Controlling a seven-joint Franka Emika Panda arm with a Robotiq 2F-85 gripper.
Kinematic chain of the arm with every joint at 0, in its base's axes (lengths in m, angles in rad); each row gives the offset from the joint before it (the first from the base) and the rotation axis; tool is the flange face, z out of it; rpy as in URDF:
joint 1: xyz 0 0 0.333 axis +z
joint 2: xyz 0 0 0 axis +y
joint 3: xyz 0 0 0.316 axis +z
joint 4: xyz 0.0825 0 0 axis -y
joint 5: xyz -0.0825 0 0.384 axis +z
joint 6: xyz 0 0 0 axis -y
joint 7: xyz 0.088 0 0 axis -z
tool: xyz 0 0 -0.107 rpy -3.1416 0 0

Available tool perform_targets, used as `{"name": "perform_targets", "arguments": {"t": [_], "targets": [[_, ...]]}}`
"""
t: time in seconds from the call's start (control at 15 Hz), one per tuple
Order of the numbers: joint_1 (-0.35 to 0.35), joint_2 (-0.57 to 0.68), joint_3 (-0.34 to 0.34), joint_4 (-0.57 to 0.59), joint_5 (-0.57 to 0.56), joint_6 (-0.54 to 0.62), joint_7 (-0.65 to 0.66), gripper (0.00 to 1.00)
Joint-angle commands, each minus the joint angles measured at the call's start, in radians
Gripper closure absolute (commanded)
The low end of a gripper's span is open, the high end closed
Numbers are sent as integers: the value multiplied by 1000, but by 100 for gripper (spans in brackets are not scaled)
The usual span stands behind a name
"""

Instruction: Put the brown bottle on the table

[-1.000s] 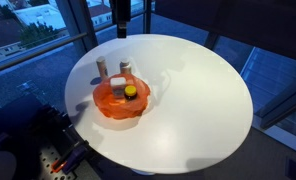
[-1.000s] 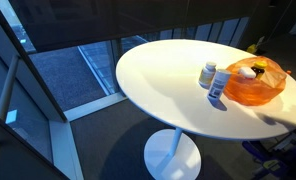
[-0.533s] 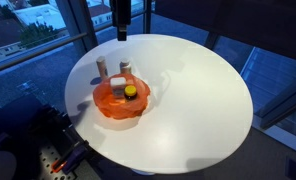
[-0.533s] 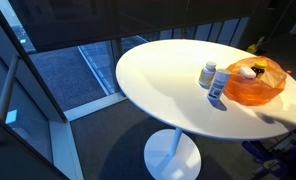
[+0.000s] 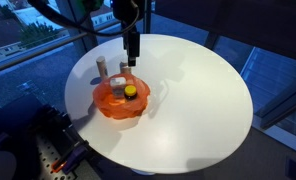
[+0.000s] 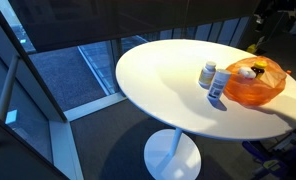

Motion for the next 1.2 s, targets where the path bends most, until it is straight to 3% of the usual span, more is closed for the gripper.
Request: {"name": "perform_targets", "arguments": {"t": [0.0,1.13], "targets": [[-11,31,-18,-41,20,88,-5,0],[2,180,-61,-169,-14,379,13,0]]}}
